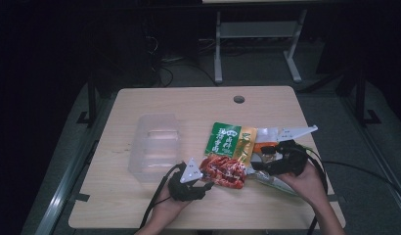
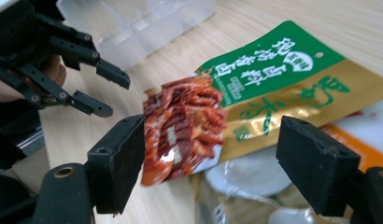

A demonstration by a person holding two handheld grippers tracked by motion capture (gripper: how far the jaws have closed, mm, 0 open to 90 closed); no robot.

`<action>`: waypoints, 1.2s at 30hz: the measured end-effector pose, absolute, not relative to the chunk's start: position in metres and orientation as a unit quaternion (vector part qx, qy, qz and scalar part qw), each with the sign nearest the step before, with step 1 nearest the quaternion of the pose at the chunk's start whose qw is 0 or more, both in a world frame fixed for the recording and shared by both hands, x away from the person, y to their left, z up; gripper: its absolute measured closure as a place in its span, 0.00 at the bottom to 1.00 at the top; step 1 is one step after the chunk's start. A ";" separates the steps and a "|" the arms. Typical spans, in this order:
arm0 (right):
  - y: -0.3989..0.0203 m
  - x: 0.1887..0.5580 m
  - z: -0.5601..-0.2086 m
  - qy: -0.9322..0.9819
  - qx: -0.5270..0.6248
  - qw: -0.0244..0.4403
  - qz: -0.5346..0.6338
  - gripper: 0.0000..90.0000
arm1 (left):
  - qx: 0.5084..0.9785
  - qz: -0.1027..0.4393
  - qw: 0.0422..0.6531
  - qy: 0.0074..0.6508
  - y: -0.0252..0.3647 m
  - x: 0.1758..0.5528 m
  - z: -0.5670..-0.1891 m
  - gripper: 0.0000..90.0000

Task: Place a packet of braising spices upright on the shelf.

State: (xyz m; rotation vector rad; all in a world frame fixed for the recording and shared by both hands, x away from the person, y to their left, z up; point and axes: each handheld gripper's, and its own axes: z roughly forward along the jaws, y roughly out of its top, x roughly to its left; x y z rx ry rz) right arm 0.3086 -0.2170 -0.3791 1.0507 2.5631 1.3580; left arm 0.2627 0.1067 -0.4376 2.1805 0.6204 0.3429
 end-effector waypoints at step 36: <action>-0.207 0.407 -0.408 0.809 0.486 0.003 0.331 0.37 | 0.891 0.161 0.327 0.269 0.087 0.284 -0.457 0.86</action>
